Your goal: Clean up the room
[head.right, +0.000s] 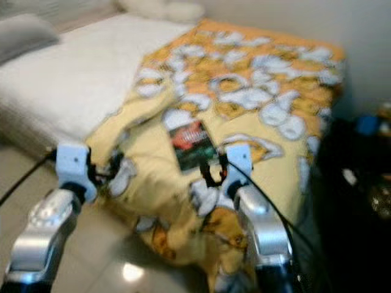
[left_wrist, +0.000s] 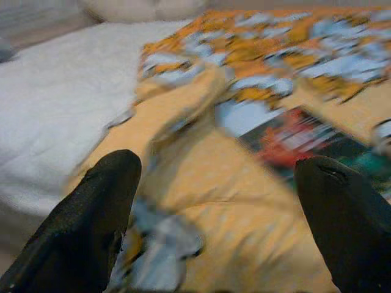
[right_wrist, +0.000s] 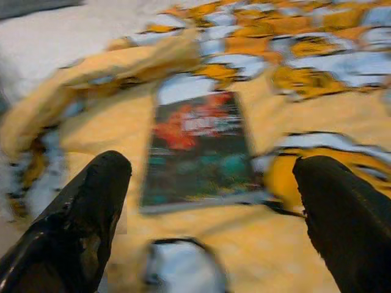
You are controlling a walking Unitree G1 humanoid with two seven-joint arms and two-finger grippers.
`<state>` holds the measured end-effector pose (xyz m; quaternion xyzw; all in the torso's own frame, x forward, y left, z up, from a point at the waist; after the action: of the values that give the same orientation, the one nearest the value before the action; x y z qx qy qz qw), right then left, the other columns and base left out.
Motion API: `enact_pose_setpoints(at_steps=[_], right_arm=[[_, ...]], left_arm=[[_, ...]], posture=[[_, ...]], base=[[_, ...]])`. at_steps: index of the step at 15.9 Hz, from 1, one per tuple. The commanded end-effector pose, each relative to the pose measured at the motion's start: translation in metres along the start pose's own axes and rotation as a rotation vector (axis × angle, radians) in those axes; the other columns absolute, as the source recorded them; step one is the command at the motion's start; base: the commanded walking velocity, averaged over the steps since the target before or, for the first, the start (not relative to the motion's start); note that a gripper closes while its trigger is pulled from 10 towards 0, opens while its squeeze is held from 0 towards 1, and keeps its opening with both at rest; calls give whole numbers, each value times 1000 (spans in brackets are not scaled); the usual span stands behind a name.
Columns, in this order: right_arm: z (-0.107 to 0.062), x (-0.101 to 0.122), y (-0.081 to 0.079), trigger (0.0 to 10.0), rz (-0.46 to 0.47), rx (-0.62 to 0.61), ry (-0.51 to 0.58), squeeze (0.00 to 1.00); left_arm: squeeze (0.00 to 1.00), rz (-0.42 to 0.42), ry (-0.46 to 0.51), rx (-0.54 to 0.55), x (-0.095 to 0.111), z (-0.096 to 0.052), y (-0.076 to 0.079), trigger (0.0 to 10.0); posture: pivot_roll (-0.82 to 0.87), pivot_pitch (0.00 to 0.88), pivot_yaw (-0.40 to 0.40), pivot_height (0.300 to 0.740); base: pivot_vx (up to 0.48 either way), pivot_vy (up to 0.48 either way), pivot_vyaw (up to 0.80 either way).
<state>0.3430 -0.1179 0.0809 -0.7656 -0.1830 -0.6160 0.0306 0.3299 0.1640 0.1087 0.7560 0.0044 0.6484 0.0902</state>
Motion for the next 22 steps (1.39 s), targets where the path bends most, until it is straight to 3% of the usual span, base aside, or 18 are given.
enact_pose_setpoints(at_steps=[1,4,7,11,15,17,18,19,20,22], right_arm=[[-4,-7,13,10000,-2,-39,-21,0],[-4,-6,12,10000,-20,-22,-21,0],[-4,-6,9,10000,-45,-3,-23,0],[-5,-10,8,10000,-20,22,-39,0],[-7,-12,4,10000,13,57,-51,0],[-10,-14,13,10000,29,23,-58,0],[-11,-13,16,10000,42,13,-53,243],[-11,-15,18,10000,48,10,-64,1000],[-12,-18,22,10000,81,9,-87,1000],[-6,-23,20,10000,114,28,-108,1000]], left_arm=[[906,-3,-1,-32,0,1,10,10000],[906,-1,-5,-37,-2,1,12,10000],[906,-1,-11,-41,-3,1,13,10000],[902,-2,-21,-50,-6,0,15,10000],[882,17,-43,-80,-10,-1,20,10000],[831,46,-62,-103,-13,-5,24,10000],[827,47,-70,-114,-14,-6,25,10000],[780,45,-85,-129,-17,-8,26,10000],[659,-11,-142,-202,-27,-12,35,10000],[573,-19,-203,-291,-36,-16,44,10000]], posture=[[5,0,34,740],[1,0,33,740],[-1,0,34,740],[0,0,37,740],[3,0,30,740],[6,0,28,740],[7,0,28,740],[5,0,28,740],[0,0,26,740],[-9,0,35,740]], base=[[375,0,0],[370,0,0],[361,0,800],[332,0,200],[0,0,0],[0,0,0],[0,0,0],[0,0,0],[0,0,0],[0,0,0]])
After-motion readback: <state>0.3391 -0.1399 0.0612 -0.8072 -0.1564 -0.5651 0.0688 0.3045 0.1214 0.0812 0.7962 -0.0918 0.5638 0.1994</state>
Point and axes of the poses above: a point about 5 cm out from each wrist's last joint towards the gripper, its own z axis pointing out of the wrist towards the gripper, its own x axis along the axis of the wrist's last joint, y = z × x, the point moved 6 cm from there along z, pointing out of the wrist towards the gripper, and after that the axes turned 13 degrees about -z, right-handed, at the moved point
